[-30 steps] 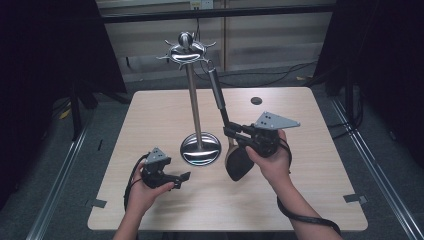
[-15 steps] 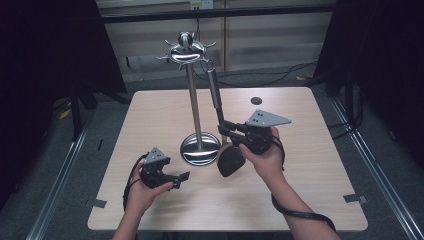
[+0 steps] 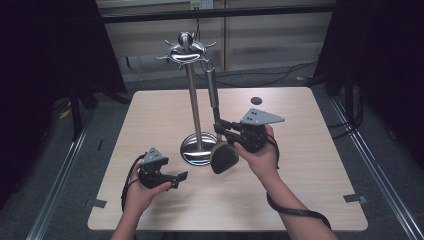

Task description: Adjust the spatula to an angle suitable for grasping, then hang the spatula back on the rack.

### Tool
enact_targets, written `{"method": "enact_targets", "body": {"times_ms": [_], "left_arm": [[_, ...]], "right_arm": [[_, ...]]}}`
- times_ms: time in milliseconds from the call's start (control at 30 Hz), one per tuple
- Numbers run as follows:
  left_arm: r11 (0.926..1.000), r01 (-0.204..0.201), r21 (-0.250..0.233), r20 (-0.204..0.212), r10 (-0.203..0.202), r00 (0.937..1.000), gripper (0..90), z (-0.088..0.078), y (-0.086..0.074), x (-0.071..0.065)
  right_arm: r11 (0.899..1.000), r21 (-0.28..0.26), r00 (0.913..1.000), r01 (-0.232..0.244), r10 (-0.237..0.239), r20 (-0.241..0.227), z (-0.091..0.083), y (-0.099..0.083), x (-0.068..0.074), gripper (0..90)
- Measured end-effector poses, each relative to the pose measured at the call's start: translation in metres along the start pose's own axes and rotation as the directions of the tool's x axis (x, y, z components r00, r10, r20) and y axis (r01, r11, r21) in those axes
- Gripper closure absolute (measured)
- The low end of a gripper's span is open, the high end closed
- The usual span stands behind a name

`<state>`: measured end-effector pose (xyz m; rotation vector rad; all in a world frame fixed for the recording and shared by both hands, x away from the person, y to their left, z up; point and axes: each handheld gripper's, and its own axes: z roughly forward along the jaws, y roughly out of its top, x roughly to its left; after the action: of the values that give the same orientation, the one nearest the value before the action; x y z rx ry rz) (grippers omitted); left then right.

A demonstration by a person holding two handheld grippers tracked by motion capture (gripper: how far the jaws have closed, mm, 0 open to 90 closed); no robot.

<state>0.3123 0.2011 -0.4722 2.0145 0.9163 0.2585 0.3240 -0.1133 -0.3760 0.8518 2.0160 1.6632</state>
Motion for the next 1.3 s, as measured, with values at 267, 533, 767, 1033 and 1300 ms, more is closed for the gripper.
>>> {"method": "enact_targets", "body": {"times_ms": [267, 533, 767, 1033, 1300], "left_arm": [[1.0000, 0.007, 0.004, 0.000, -0.007, 1.0000, 4.1, 0.001, -0.002, 0.001], [1.0000, 0.006, 0.005, -0.002, -0.006, 1.0000, 4.1, 0.000, -0.003, 0.002], [0.9999, 0.008, 0.010, -0.005, -0.008, 1.0000, 4.1, 0.000, -0.002, 0.002], [0.9999, 0.015, 0.005, 0.001, -0.015, 0.9999, 4.1, 0.000, -0.003, 0.003], [0.9999, 0.004, 0.017, 0.000, -0.004, 1.0000, 4.1, 0.001, -0.002, 0.000]], "right_arm": [[1.000, 0.009, 0.9999, 0.015, -0.015, 0.008, 0.005, 0.001, 0.002, 72.7], [1.000, 0.020, 0.9997, 0.009, -0.009, 0.022, 0.007, 0.002, 0.002, 68.3], [1.000, 0.018, 0.9994, 0.001, -0.002, 0.036, 0.003, 0.001, -0.001, 57.5], [0.999, 0.033, 0.9990, -0.024, 0.022, 0.039, -0.010, -0.005, -0.004, 35.9], [0.996, 0.066, 0.9974, -0.052, 0.049, 0.053, -0.020, -0.019, -0.008, 25.2]]}}
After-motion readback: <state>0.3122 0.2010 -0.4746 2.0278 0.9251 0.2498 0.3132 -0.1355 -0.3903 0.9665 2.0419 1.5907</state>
